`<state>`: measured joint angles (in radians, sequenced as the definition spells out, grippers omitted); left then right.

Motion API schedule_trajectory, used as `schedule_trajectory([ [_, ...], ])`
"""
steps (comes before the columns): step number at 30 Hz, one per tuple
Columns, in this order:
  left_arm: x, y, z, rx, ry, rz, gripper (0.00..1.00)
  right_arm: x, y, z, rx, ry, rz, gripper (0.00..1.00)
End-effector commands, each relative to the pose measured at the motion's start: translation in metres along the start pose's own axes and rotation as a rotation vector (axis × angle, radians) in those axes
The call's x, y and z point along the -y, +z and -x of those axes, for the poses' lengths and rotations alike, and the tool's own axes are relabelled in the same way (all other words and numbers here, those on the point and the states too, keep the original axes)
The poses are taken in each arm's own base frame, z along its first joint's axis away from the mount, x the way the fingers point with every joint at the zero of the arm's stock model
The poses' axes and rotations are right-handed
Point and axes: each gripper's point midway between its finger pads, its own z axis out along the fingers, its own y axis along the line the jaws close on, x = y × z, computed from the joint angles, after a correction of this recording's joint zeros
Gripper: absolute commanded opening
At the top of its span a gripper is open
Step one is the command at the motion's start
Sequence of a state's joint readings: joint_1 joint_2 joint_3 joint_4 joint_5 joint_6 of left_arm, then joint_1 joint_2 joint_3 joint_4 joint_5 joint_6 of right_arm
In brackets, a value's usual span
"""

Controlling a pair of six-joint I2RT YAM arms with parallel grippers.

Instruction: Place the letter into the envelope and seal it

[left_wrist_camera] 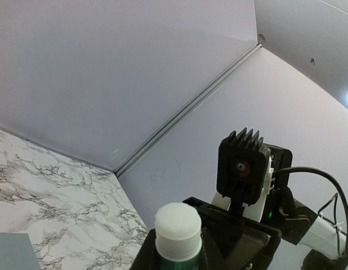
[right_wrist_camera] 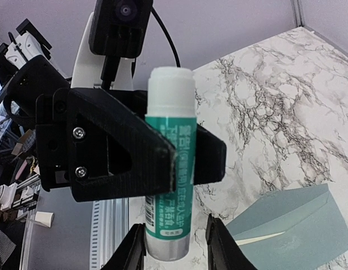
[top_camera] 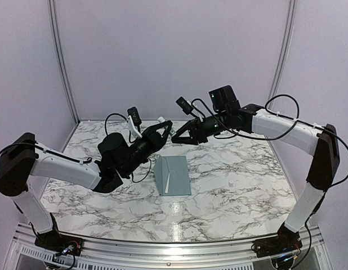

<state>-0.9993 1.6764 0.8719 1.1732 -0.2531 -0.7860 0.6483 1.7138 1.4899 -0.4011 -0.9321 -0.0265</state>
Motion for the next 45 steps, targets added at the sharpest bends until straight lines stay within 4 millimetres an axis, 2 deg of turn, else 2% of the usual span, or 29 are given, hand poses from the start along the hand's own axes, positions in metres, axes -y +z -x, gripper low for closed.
schedule_trajectory([
  [1,0.003,0.006,0.0,-0.001,-0.011,-0.016,0.0,0.0,-0.006,0.021,0.033,-0.044,-0.019,0.31],
  [7,0.003,0.006,0.001,0.0,-0.011,-0.013,0.01,0.002,-0.003,0.019,0.024,-0.035,-0.008,0.13],
  [12,-0.004,0.002,0.003,-0.02,0.028,0.023,0.29,0.003,-0.005,0.008,0.009,-0.027,-0.007,0.06],
  [15,-0.012,-0.006,0.0,-0.087,0.129,0.075,0.4,0.004,-0.01,-0.001,-0.003,-0.015,-0.002,0.04],
  [17,-0.013,-0.015,0.0,-0.153,0.249,0.113,0.45,0.003,-0.012,-0.007,-0.015,-0.009,0.004,0.04],
  [23,-0.027,-0.043,0.0,-0.388,0.663,0.258,0.46,0.008,-0.013,-0.033,-0.09,-0.032,-0.021,0.03],
  [26,-0.02,-0.055,-0.005,-0.506,0.884,0.233,0.47,0.009,-0.012,-0.044,-0.116,-0.029,-0.022,0.03],
  [30,-0.01,-0.072,-0.029,-0.706,1.195,0.145,0.47,0.009,-0.009,-0.055,-0.148,-0.001,0.009,0.03],
  [34,-0.004,-0.086,-0.051,-0.823,1.526,0.081,0.46,0.005,-0.006,-0.066,-0.178,0.041,0.054,0.04],
  [39,-0.002,-0.094,-0.071,-0.879,1.888,0.04,0.45,0.002,0.0,-0.083,-0.23,0.092,0.101,0.04],
  [45,0.001,-0.092,-0.081,-0.828,2.112,0.014,0.47,-0.008,0.006,-0.093,-0.258,0.095,0.131,0.05],
])
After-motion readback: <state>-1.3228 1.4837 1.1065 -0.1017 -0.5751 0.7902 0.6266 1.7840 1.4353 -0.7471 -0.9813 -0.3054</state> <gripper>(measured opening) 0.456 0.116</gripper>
